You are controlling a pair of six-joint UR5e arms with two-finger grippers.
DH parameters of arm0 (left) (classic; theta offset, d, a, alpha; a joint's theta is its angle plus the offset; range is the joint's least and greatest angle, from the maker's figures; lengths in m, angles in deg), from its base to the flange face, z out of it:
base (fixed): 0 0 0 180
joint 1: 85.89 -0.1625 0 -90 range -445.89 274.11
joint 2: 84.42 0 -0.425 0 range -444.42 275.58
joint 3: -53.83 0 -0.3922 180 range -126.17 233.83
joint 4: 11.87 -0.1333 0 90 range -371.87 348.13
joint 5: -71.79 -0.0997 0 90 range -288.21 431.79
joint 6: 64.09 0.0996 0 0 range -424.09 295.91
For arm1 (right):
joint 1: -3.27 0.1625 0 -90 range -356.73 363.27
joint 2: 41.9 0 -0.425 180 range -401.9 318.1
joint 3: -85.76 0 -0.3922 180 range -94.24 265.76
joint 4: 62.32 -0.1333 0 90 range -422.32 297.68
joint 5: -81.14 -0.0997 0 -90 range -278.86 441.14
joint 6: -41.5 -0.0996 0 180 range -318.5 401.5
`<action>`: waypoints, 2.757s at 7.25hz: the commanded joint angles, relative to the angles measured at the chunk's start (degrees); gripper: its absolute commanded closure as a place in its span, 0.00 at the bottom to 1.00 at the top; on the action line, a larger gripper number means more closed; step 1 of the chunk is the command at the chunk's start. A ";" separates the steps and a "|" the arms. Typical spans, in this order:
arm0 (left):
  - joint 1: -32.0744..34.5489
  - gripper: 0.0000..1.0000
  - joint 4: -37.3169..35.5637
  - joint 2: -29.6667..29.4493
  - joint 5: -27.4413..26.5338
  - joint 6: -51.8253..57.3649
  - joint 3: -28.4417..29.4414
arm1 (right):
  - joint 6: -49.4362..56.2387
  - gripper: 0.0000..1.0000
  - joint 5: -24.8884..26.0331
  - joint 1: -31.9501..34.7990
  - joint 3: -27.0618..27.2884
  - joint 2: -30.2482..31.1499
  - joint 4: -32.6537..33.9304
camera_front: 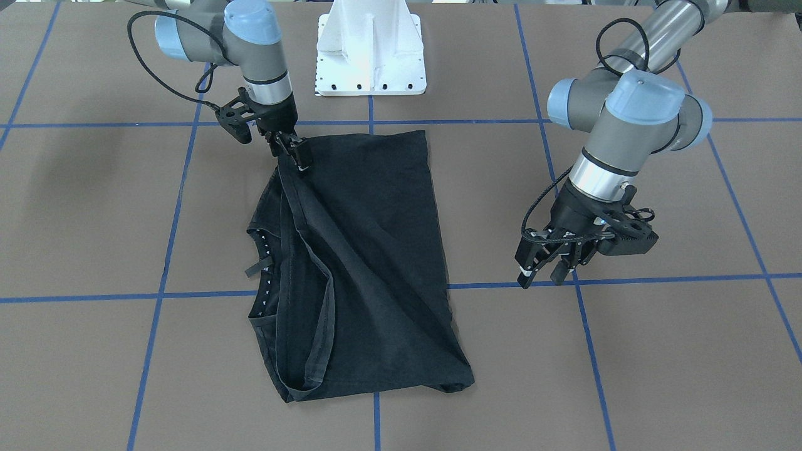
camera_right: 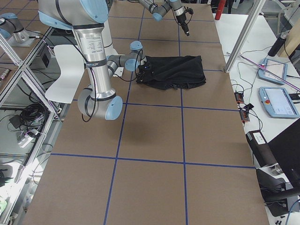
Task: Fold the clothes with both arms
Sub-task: 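Grasp the shirt's corner nearest the robot with the right gripper, then lower the left gripper to the shirt's other near corner and grasp it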
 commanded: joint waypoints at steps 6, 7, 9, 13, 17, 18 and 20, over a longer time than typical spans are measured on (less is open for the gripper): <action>0.00 0.27 0.00 0.00 0.09 0.00 0.00 | 0.64 1.00 0.65 -0.27 -0.96 -0.31 -0.02; 0.00 0.27 0.00 0.00 0.09 0.00 0.00 | 0.73 1.00 0.04 0.08 -0.87 -0.31 -0.02; 0.00 0.27 -0.09 0.00 0.26 0.00 -0.61 | 1.25 1.00 -2.59 1.31 0.70 0.03 0.60; -6.02 0.27 0.09 4.80 -0.34 -16.98 -12.69 | 1.17 1.00 -3.31 0.09 7.82 5.65 0.69; -29.91 0.30 -0.09 10.26 -21.04 -38.99 -21.71 | 1.17 1.00 -3.31 -1.14 7.92 6.89 0.69; -34.32 0.30 -0.44 12.11 -24.31 -39.28 -21.19 | 1.17 1.00 -3.39 -1.15 7.83 6.89 0.69; -37.42 0.30 -0.44 12.04 -24.17 -39.99 -20.66 | 1.17 1.00 -4.01 -1.15 7.92 6.54 0.69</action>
